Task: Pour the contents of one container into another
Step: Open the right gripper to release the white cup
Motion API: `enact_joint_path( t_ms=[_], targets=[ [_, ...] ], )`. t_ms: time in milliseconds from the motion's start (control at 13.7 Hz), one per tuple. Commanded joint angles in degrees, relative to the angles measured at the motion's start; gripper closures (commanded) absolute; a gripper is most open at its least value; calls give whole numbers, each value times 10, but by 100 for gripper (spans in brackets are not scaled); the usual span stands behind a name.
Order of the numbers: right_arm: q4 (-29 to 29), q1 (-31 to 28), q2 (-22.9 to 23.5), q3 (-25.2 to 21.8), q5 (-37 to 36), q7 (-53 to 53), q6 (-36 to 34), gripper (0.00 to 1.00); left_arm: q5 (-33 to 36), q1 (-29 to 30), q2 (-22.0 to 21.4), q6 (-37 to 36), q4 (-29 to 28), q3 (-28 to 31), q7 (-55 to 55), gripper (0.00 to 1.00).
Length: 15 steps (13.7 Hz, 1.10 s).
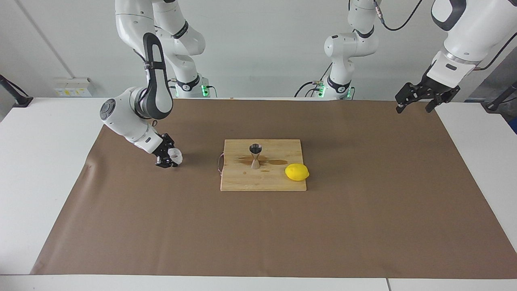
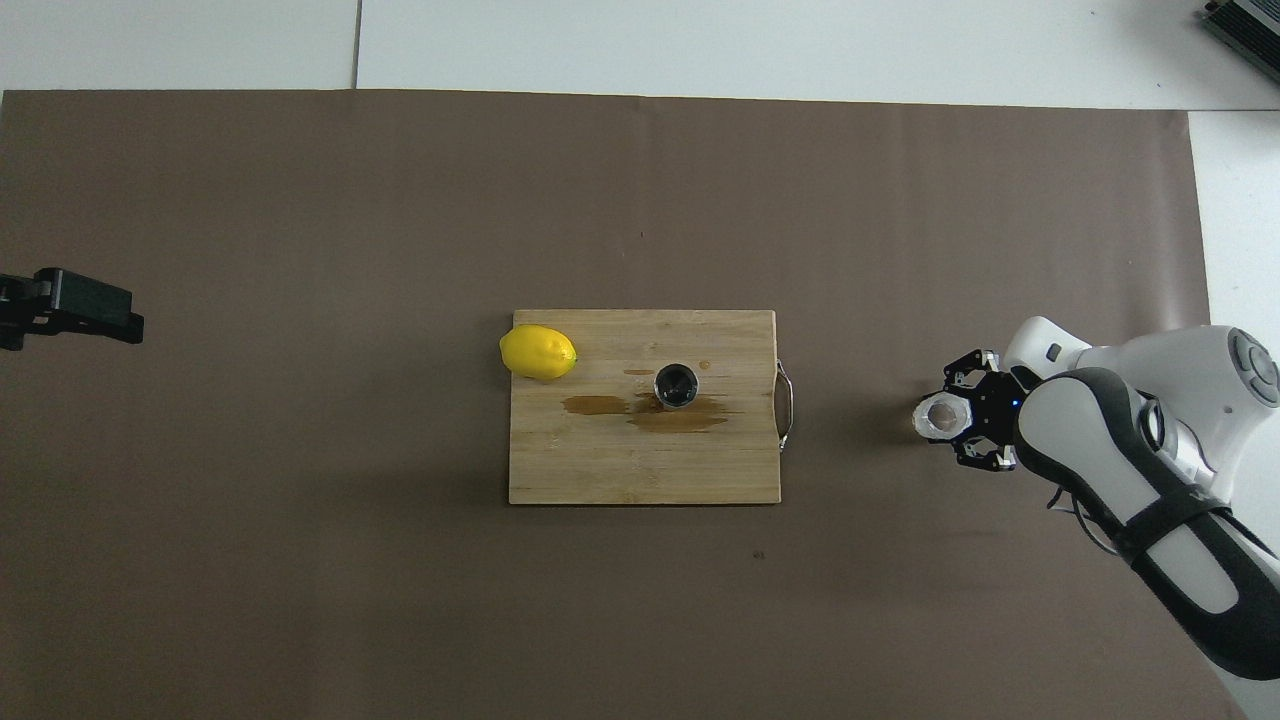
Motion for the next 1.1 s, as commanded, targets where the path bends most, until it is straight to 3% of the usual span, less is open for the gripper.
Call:
enact_joint_path(
  t_ms=[0, 293, 512, 732, 1024],
  targets=[
    [-5, -7, -13, 7, 17, -8, -1, 0, 13, -5, 9, 2, 11, 0, 6, 0],
    [20, 0, -66, 6, 14, 92, -44, 0, 13, -10, 9, 3, 5, -1, 8, 0],
    [70, 0, -92, 7, 6, 178, -71, 0, 13, -13, 12, 6, 5, -1, 7, 0],
    [126, 16, -115, 16, -109, 357, -113, 0, 9, -12, 12, 6, 5, -1, 4, 0],
    [217, 62, -121, 23, -197, 638, -155, 0, 7, -12, 12, 10, 5, -2, 8, 0]
  ],
)
